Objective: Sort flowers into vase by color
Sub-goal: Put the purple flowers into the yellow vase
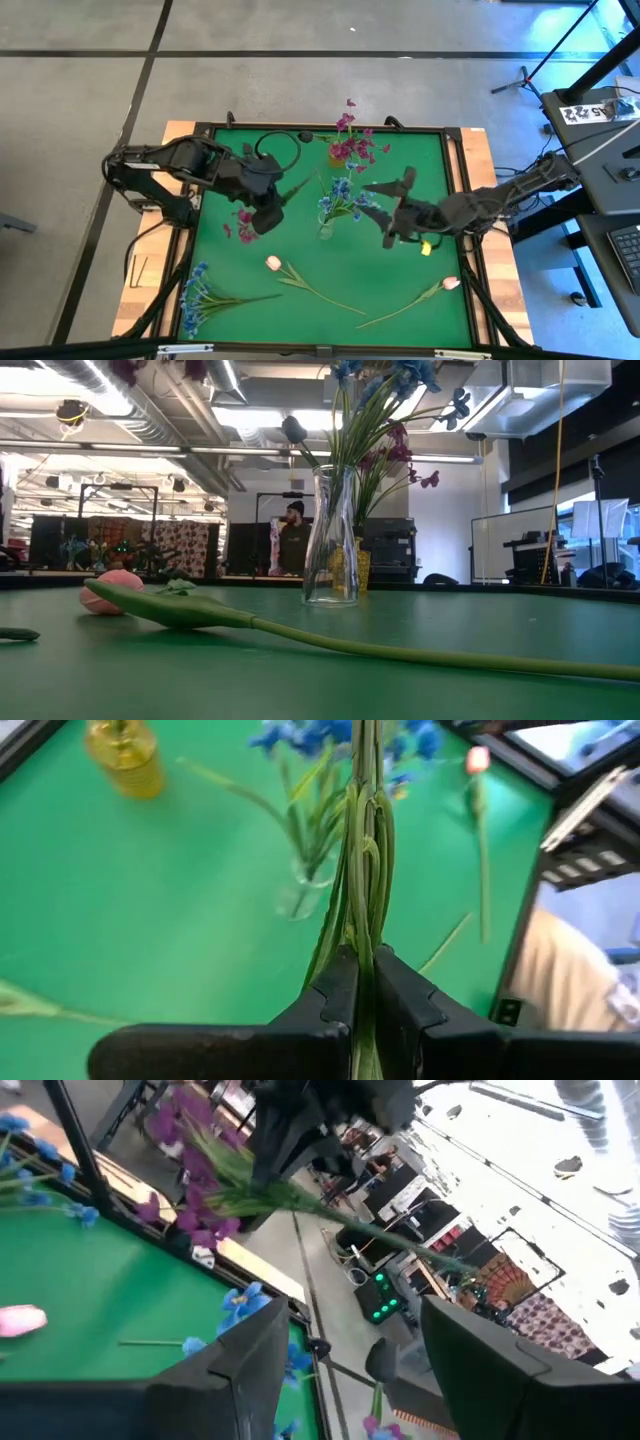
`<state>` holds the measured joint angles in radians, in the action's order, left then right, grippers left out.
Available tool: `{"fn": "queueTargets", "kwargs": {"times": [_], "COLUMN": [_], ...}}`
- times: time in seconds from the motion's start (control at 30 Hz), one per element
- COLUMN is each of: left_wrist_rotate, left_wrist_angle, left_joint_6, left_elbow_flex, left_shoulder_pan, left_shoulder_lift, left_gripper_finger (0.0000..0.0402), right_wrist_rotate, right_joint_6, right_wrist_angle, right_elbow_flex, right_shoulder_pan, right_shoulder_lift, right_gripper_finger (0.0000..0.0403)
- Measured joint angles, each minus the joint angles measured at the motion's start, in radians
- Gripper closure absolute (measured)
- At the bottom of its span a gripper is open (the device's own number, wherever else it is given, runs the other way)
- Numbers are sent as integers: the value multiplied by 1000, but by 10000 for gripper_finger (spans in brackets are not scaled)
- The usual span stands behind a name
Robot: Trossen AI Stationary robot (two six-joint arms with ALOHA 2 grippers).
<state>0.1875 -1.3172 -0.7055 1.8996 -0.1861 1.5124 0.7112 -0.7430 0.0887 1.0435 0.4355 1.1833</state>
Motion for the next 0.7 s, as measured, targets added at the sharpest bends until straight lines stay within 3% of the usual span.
{"fn": "queueTargets", "kwargs": {"times": [0.27, 0.7], "left_wrist_rotate": [0, -63], "left_wrist_angle": [45, 99], "left_joint_6": [0, 15], "left_elbow_flex": [0, 0], "left_shoulder_pan": [-4, -11], "left_shoulder_lift": [1, 78], "left_gripper_finger": [386, 386], "right_wrist_rotate": [-15, -7], "right_joint_6": [-213, -391], "right_wrist_angle": [207, 191], "right_elbow_flex": [4, 152], "right_shoulder_pan": [-46, -59], "right_shoulder_lift": [115, 277], "right_gripper_finger": [176, 176]}}
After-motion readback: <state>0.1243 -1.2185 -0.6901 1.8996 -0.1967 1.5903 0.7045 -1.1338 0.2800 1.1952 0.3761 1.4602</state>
